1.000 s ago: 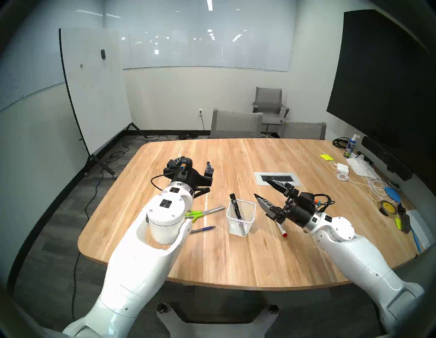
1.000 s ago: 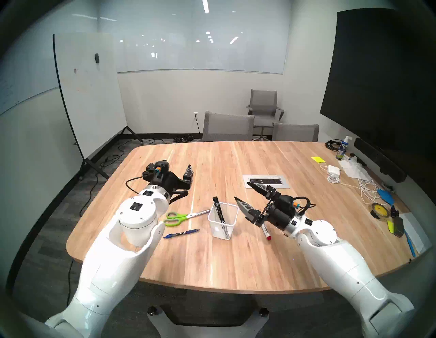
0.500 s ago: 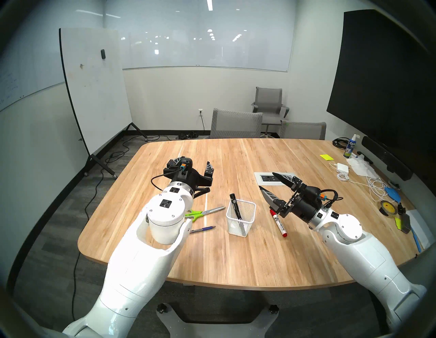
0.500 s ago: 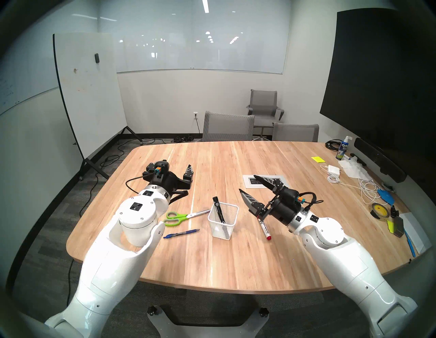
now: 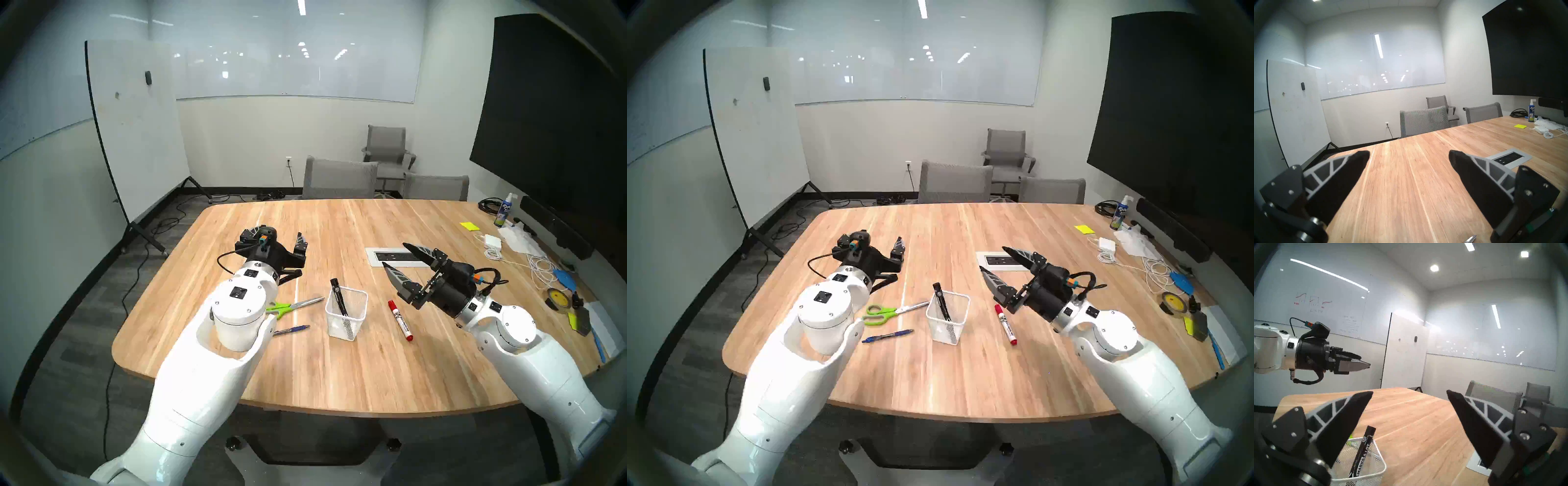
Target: Place the pen, the marker, and the scissors into the pen holder
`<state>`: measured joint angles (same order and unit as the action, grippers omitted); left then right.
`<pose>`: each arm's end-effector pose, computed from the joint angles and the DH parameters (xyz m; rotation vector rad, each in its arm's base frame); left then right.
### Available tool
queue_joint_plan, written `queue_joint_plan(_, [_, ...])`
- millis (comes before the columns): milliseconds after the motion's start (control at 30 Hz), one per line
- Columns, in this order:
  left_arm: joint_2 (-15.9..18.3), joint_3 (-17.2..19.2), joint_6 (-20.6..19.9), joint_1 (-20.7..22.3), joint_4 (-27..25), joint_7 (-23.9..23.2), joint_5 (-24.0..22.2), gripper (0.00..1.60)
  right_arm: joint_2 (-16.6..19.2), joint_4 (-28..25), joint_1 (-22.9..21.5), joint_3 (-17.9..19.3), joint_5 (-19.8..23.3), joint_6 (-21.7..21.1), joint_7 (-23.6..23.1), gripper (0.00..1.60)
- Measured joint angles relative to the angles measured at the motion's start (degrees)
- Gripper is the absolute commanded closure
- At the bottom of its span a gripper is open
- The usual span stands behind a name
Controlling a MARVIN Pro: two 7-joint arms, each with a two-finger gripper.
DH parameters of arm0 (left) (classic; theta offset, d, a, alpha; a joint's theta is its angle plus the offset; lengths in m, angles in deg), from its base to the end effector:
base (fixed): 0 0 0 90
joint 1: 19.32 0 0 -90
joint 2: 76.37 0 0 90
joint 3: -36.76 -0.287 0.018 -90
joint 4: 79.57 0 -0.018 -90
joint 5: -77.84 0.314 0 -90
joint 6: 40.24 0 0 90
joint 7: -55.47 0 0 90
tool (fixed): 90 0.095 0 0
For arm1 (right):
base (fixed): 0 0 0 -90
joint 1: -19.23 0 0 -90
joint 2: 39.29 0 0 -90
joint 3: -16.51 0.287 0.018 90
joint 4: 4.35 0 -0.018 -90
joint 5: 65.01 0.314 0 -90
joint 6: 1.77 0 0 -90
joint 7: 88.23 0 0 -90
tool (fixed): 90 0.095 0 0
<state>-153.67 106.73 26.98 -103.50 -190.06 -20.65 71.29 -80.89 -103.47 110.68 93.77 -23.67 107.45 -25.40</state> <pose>0.4134 -0.0765 -0.1811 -2.1915 0.3014 -2.2267 0.3835 -0.0766 -0.2148 -1.5635 -0.8315 -2.0368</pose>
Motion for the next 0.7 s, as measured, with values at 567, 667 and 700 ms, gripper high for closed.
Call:
queue_joint_plan(567, [0.0, 0.01, 0.0, 0.0, 0.0, 0.0, 0.0, 0.0, 0.69, -0.88, 1.11, 0.51, -0.53, 0.01, 0.91, 0.0])
queue_joint_plan(667, [-0.01, 0.01, 0.0, 0.0, 0.0, 0.0, 0.0, 0.0, 0.74, -0.93, 1.1, 0.52, -0.53, 0.01, 0.99, 0.0])
queue_joint_plan(700, [-0.01, 0.01, 0.0, 0.0, 0.0, 0.0, 0.0, 0.0, 0.75, -0.97, 1.11, 0.54, -0.6, 0.01, 1.18, 0.0])
